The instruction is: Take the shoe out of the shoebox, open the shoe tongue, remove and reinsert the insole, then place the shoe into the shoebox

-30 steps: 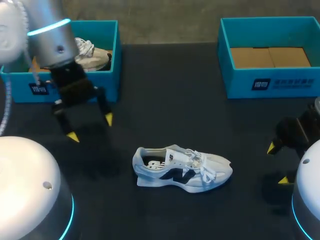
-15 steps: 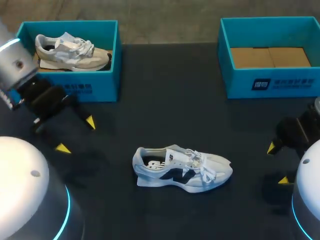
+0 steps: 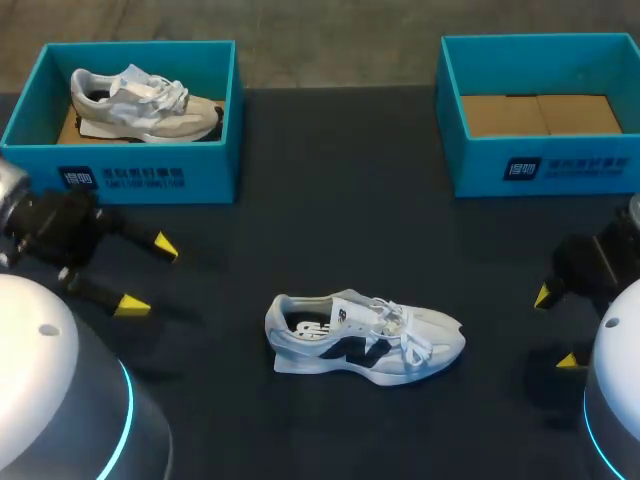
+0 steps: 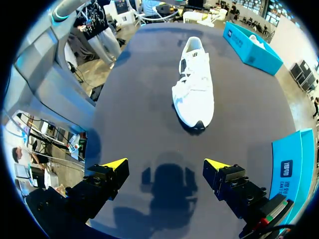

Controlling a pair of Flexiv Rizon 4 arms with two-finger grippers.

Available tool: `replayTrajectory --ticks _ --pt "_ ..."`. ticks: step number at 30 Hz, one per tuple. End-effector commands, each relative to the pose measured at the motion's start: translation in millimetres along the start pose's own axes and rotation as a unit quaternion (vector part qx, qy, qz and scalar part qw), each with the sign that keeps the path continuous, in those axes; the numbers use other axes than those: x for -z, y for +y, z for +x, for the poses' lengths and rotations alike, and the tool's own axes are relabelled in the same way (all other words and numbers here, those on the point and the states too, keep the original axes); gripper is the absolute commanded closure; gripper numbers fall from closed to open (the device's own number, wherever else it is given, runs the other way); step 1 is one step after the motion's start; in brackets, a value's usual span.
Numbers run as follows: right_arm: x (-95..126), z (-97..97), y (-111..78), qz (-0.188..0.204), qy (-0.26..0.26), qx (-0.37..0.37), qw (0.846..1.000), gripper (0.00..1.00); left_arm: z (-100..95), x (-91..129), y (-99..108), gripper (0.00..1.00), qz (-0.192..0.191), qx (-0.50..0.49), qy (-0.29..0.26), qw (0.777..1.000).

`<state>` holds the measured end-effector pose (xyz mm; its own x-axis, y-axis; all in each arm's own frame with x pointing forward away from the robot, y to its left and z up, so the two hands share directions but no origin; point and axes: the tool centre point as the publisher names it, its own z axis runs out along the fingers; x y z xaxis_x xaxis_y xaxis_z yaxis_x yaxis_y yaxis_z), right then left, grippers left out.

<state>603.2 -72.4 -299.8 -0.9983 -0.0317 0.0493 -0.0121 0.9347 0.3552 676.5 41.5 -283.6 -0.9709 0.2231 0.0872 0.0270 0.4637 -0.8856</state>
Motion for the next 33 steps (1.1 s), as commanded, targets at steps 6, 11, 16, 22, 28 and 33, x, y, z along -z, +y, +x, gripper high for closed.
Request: replayTrajectory --ticks 6,11,16,22,28,33 --pt "-0.6 1.5 0.0 0.001 -0.002 0.000 1.000 0.00 5.1 -18.4 17.0 0.00 0.114 0.012 -0.122 0.986" --pt "-0.6 1.5 0.0 0.001 -0.002 0.000 1.000 0.00 6.3 -21.1 21.5 0.00 0.145 0.013 -0.117 0.982" --pt "-0.6 1.5 0.0 0.001 -0.002 0.000 1.000 0.00 1.7 -28.8 28.3 0.00 0.134 0.017 -0.110 0.985" --pt "-0.6 1.5 0.0 0.001 -0.002 0.000 1.000 0.00 1.2 -34.2 30.5 0.00 0.139 0.012 -0.082 0.987" --pt "-0.6 1.5 0.0 0.001 -0.002 0.000 1.000 0.00 3.8 -41.0 41.2 0.00 0.163 -0.006 -0.032 0.986" --pt "-0.6 1.5 0.0 0.001 -0.002 0.000 1.000 0.00 6.0 -55.1 47.8 0.00 0.188 -0.007 -0.012 0.982"
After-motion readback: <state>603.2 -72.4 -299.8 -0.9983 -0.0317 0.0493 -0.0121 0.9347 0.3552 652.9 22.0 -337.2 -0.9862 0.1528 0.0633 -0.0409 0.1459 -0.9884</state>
